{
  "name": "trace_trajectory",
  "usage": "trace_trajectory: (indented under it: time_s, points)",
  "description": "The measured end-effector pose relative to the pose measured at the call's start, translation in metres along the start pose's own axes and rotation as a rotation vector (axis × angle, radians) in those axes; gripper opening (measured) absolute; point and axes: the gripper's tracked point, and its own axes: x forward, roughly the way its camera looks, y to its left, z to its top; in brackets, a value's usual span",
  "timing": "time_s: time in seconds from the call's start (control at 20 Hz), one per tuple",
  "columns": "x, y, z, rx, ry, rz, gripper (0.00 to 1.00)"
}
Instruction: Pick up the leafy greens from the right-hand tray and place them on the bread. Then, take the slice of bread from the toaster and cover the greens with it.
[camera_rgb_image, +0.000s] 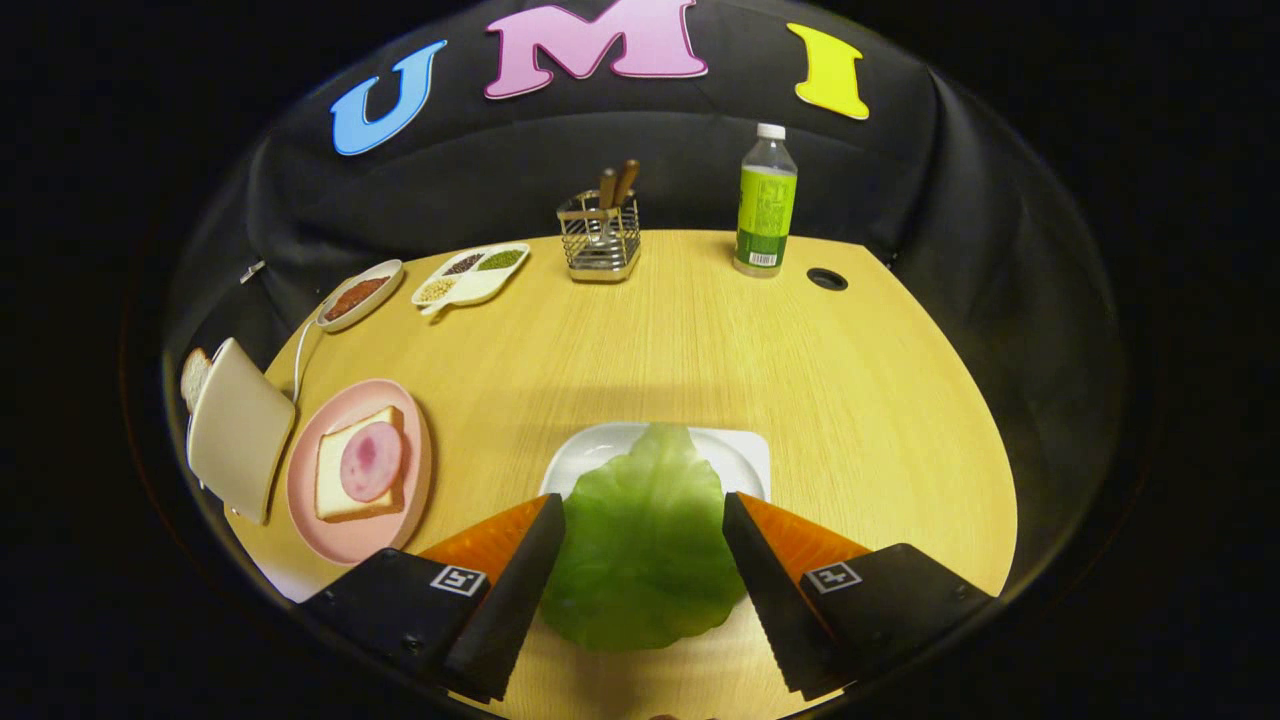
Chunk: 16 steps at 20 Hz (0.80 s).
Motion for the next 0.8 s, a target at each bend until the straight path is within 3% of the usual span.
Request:
trace_trajectory:
  time_s: [0.55,0.75,0.8]
  points:
    - [0.017,-0.004,-0.020,-0.066,0.085,0.002,0.99]
    - [0.017,0.000,-0.020,-0.091,0.091,0.019,0.87]
    - [0.017,0.000,-0.020,-0.085,0.094,0.017,0.78]
